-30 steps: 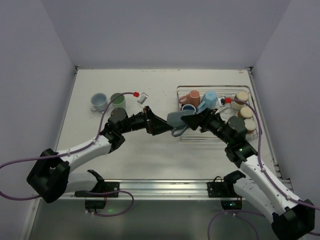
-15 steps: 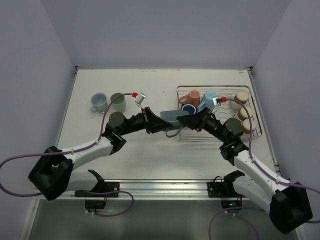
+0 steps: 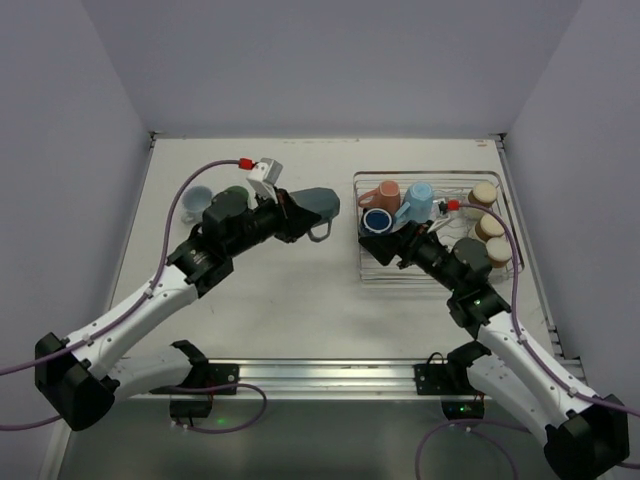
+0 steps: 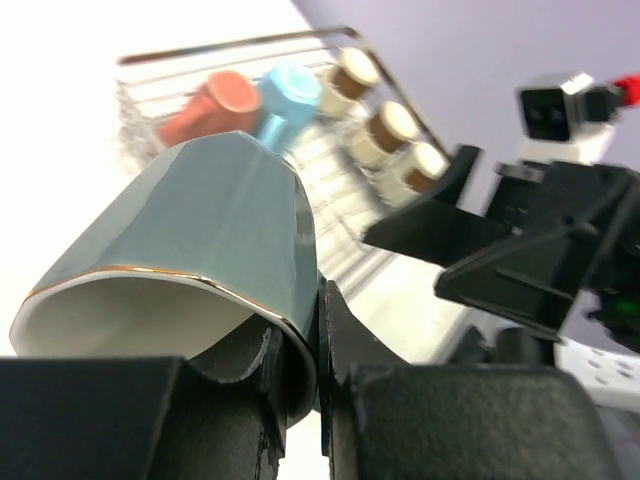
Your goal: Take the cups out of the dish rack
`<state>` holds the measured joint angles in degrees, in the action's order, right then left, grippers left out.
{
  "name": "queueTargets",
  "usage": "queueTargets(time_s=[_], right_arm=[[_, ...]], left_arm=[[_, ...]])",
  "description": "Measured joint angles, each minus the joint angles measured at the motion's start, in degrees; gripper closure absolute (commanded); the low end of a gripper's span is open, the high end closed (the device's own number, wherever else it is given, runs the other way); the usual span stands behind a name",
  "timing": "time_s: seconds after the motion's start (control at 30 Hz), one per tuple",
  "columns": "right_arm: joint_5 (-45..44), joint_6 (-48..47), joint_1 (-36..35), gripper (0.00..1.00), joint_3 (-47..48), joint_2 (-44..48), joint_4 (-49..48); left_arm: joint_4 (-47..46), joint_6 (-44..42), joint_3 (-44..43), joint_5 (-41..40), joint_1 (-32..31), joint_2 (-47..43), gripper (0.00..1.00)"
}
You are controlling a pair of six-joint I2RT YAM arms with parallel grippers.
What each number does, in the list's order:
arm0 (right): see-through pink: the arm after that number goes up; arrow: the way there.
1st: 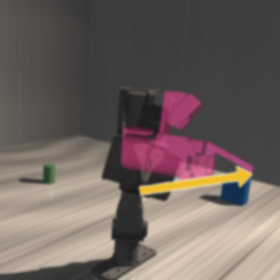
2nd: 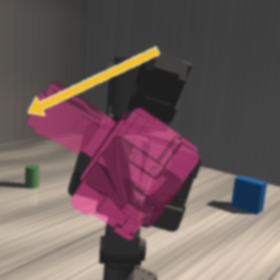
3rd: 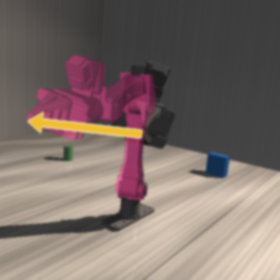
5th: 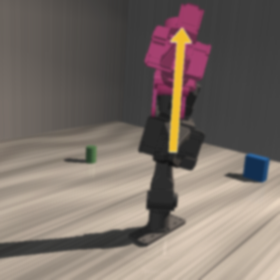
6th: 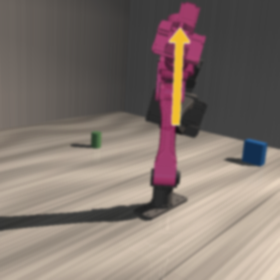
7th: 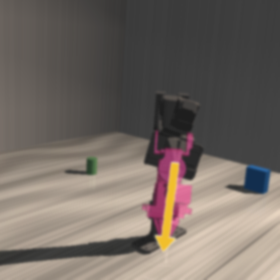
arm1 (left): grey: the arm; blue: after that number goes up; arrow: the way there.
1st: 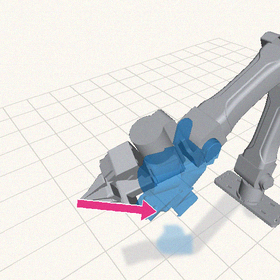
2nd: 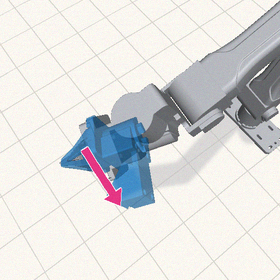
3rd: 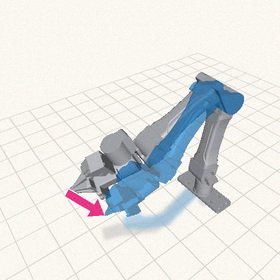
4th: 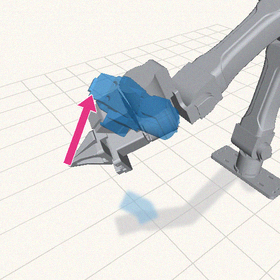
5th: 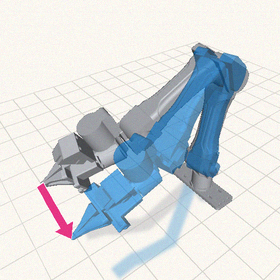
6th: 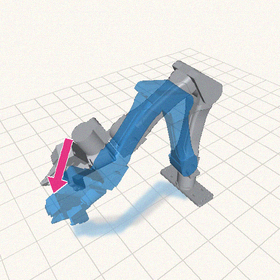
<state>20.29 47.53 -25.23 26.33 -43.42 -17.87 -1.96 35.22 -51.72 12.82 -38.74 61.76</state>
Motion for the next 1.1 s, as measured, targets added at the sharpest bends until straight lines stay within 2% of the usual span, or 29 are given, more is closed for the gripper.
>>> queueTargets(time_s=[0.17,0.5,0.7,1.0,1.07,1.1], right_arm=[[-2.8,-4.9,0.0,0.01,0.6,0.2,6.5],[-7.6,-11.8,0.0,0.01,2.3,4.4,17.9],[-9.3,-14.5,0.0,0.01,3.4,5.3,21.7],[-10.4,-15.8,-0.1,0.01,3.4,3.6,23.7],[-10.9,-16.0,-0.2,0.01,3.6,2.7,24.5],[-11.5,-16.2,-0.2,0.01,3.9,2.1,25.0]], left_arm=[[14.7,-7.9,-10.6,-9.7,0.2,4.5,1.00],[38.0,-18.7,-36.3,-16.0,6.6,36.0,1.00],[45.4,-21.7,-46.5,-16.7,9.0,49.2,1.00],[51.0,-24.4,-56.6,-16.7,11.5,61.3,1.00],[51.6,-24.6,-58.0,-17.0,11.7,62.3,0.89],[51.8,-24.8,-58.6,-17.1,11.7,62.7,0.78]])
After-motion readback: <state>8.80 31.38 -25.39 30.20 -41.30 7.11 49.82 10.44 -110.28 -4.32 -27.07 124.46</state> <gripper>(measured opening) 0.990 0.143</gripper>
